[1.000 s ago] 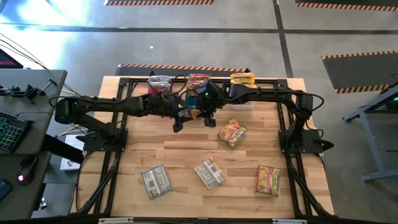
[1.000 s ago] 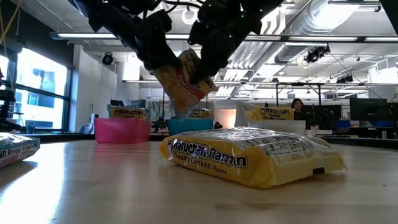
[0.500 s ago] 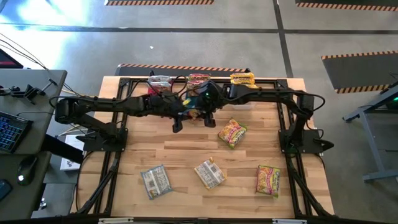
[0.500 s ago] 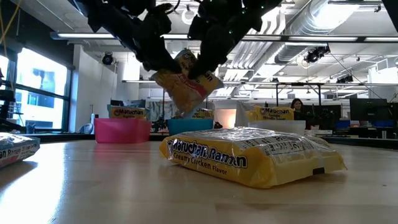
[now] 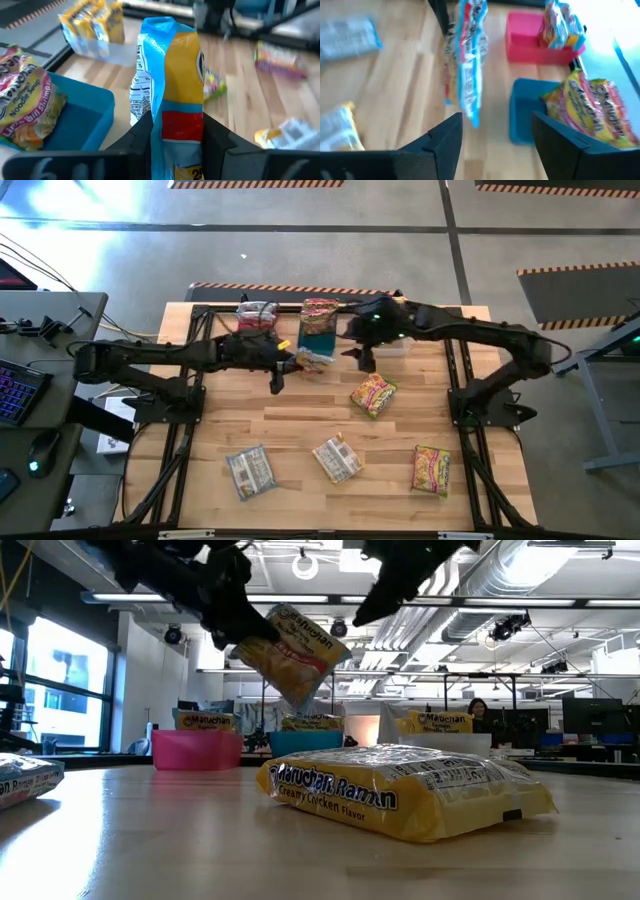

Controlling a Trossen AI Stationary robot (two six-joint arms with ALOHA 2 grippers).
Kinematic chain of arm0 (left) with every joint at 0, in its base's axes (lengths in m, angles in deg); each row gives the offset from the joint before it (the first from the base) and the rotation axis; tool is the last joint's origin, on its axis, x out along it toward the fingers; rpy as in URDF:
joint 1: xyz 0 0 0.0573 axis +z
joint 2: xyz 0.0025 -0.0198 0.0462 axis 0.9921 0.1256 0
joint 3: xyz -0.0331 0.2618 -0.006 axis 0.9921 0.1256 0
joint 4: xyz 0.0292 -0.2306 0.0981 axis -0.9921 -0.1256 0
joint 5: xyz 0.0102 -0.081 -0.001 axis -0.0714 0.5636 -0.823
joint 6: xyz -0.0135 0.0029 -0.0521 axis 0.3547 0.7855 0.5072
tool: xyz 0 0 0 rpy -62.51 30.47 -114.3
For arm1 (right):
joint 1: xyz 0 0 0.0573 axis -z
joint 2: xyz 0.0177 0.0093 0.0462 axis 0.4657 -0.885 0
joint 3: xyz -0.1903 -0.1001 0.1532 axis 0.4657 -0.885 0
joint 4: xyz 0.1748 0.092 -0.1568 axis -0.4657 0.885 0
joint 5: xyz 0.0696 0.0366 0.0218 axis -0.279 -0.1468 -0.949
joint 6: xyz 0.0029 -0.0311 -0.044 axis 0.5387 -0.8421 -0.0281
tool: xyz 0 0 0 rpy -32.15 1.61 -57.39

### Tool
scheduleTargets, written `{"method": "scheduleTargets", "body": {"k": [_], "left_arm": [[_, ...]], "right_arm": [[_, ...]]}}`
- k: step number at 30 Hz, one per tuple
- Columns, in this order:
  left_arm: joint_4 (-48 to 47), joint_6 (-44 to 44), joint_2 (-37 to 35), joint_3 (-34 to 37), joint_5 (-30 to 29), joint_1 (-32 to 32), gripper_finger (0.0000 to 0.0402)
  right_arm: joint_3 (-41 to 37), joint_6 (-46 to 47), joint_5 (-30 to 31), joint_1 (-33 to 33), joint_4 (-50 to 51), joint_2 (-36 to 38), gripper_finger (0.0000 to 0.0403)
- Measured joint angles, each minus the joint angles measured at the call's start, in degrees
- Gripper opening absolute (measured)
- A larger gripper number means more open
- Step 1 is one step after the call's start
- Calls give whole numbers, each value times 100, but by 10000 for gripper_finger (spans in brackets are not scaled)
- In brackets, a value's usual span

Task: Sort Maruchan noodles
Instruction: Put the top blue noodle pack into the red bin

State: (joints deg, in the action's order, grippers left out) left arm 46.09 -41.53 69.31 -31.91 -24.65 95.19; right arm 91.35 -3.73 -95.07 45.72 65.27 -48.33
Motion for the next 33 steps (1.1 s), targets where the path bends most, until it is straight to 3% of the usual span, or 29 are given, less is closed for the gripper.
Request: {"method": "scheduleTargets", "body": {"k": [4, 9, 12, 15, 23, 33], "left_arm": [[1216, 334, -366, 633, -13, 0, 85], [2893, 563, -550, 1162, -13, -34, 85], [3459, 563, -551, 1254, -10, -50, 85], [3724, 521, -499, 1255, -13, -48, 85], [3958, 517, -427, 949, -40, -59, 85], [3927, 379, -427, 870, -47, -81, 85]], "right_arm": [[-1695, 670, -425, 205, -2059, 741, 217], [-3634, 2158, -689, 227, -6037, 940, 217], [-4201, 2960, -752, 218, -7824, 716, 217], [-4348, 3506, -811, 181, -8757, 493, 218], [-3727, 3818, -1377, 16, -8808, 19, 247], [-3053, 3663, -1364, -41, -8293, -69, 282]]}}
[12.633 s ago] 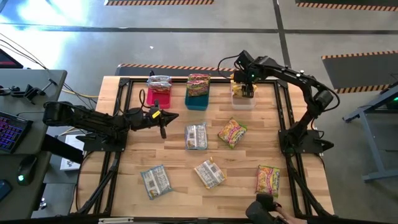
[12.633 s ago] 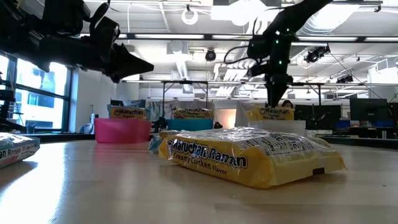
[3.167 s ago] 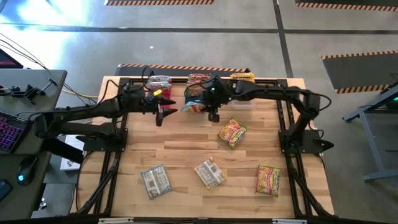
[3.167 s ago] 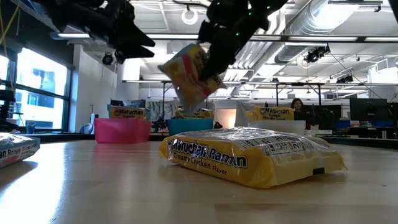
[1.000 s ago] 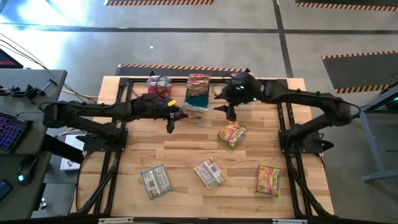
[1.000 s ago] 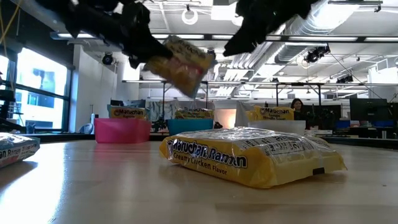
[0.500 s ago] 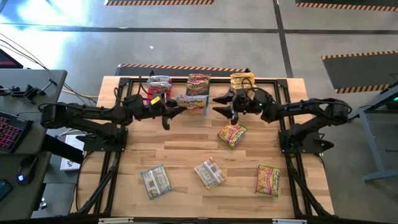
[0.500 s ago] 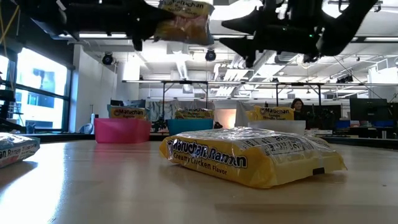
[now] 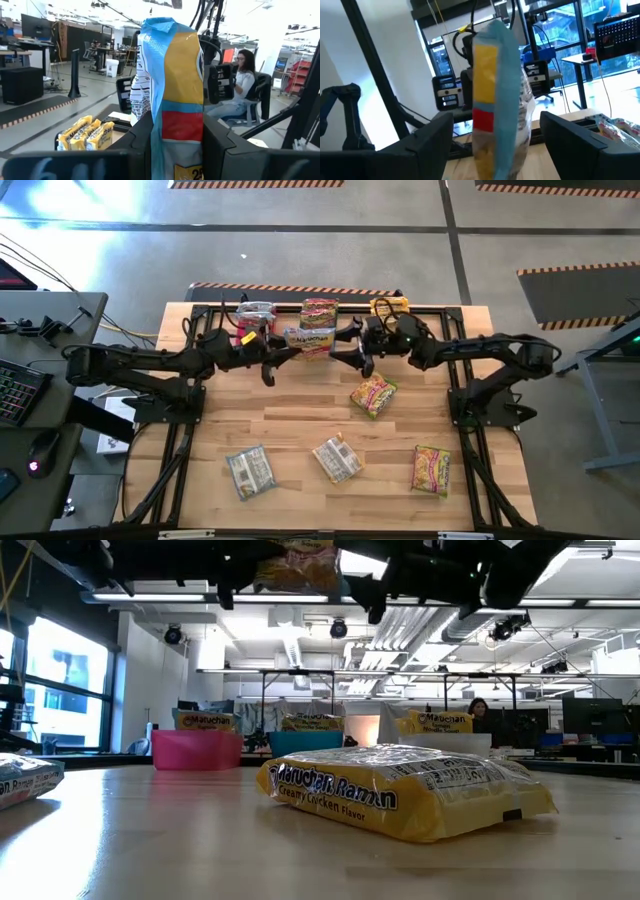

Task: Sort Maruchan noodles
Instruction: Put the top blue noodle pack into the red bin

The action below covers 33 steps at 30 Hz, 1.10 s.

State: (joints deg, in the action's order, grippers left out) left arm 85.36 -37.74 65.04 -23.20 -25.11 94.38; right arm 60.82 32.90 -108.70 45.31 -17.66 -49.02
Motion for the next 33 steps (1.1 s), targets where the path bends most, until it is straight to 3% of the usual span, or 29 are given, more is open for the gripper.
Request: {"method": "scheduleTargets", "body": {"k": [13, 17, 27, 33], "left_arm": [[35, -68, 0, 0, -126, -3, 85], [33, -76, 0, 0, -298, -2, 100], [-16, -29, -19, -9, -254, -1, 119], [-906, 43, -380, -15, -178, 2, 151]], "right_arm": [[880, 42, -9, -109, 21, -811, 274], [871, 41, 92, -105, -1, -811, 238], [860, -243, 105, -51, -23, -803, 105], [856, -493, -232, 123, -4, -721, 97]]}}
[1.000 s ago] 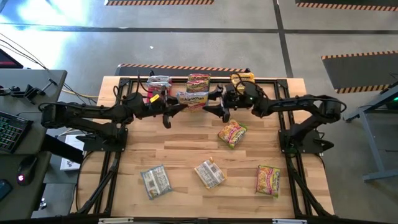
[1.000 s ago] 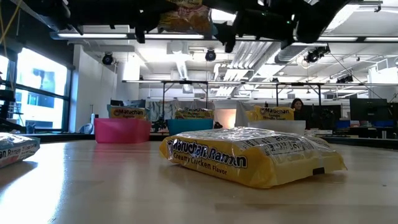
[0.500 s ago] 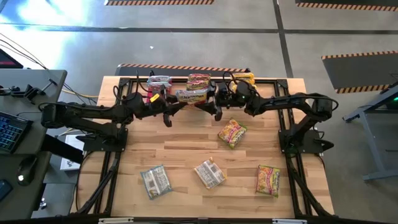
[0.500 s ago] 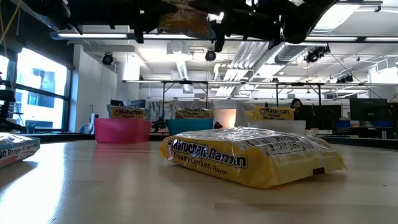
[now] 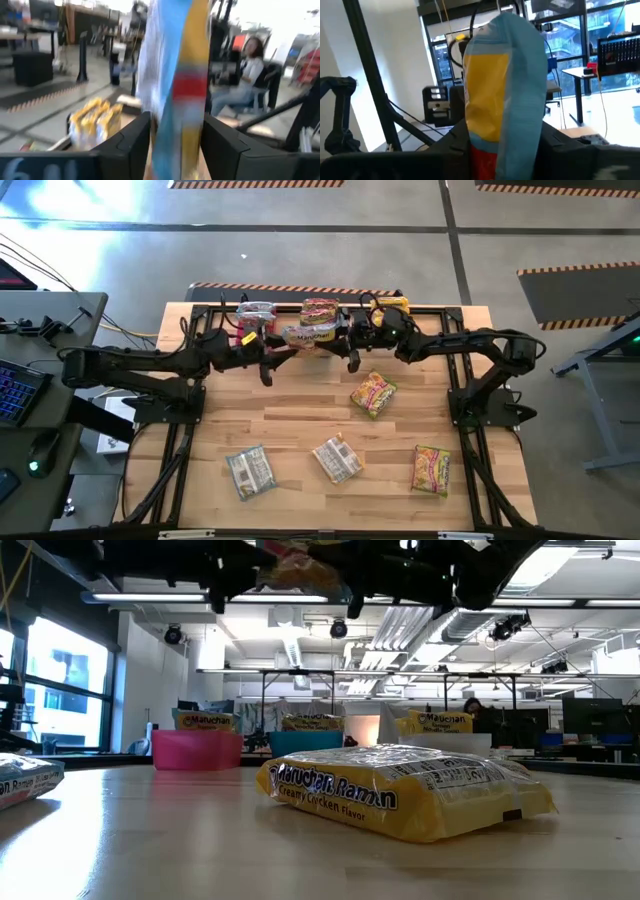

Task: Sort Maruchan noodles
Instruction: Put the top blue noodle pack into the red bin

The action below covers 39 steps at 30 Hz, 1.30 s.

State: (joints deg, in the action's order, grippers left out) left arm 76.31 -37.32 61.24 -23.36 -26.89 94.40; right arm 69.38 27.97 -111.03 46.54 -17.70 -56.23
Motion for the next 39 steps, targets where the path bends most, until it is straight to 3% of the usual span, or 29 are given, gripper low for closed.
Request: {"method": "scheduleTargets", "body": {"k": [7, 12, 18, 28, 39], "left_arm": [[-1681, 199, -715, -84, -124, 186, 186], [-3384, 252, -1107, -549, -132, 345, 195], [-4787, 11, -1103, -1294, -187, 352, 195], [-5949, -163, -499, -2161, -186, 352, 195], [-6502, -210, 341, -2985, 121, 350, 196]], "right_arm": [[0, -160, -514, 234, 323, 38, 110], [0, -996, -706, 264, 1066, 43, 99], [0, -1689, -722, 241, 1930, 41, 107], [0, -1978, -426, 134, 2056, 41, 106], [0, -2021, -414, 135, 2153, 41, 106]]}}
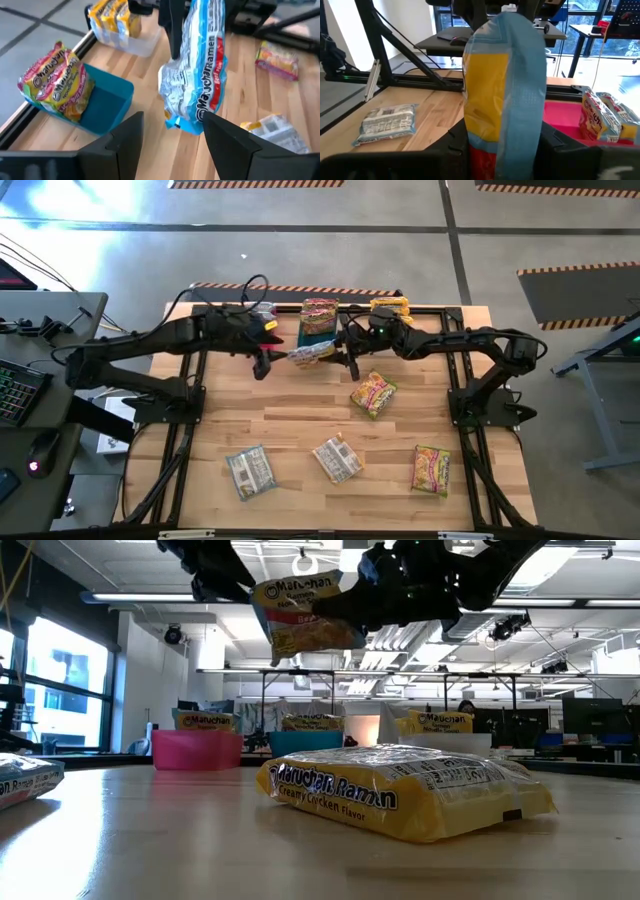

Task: Sort Maruchan noodles
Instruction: Put the top blue noodle pack into the red bin

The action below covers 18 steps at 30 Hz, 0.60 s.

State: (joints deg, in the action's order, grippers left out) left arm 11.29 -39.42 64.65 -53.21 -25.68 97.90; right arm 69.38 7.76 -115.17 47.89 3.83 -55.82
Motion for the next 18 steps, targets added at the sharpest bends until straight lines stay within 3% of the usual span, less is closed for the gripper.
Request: {"method": "scheduleTargets", "body": {"k": [10, 18], "left_arm": [[-695, -401, 789, -744, 176, -168, 201], [-1110, -507, 1047, -1150, 166, -254, 252]], "right_arm": [[0, -37, 0, 0, 36, 0, 106], [0, -44, -13, 0, 63, 0, 106]]}}
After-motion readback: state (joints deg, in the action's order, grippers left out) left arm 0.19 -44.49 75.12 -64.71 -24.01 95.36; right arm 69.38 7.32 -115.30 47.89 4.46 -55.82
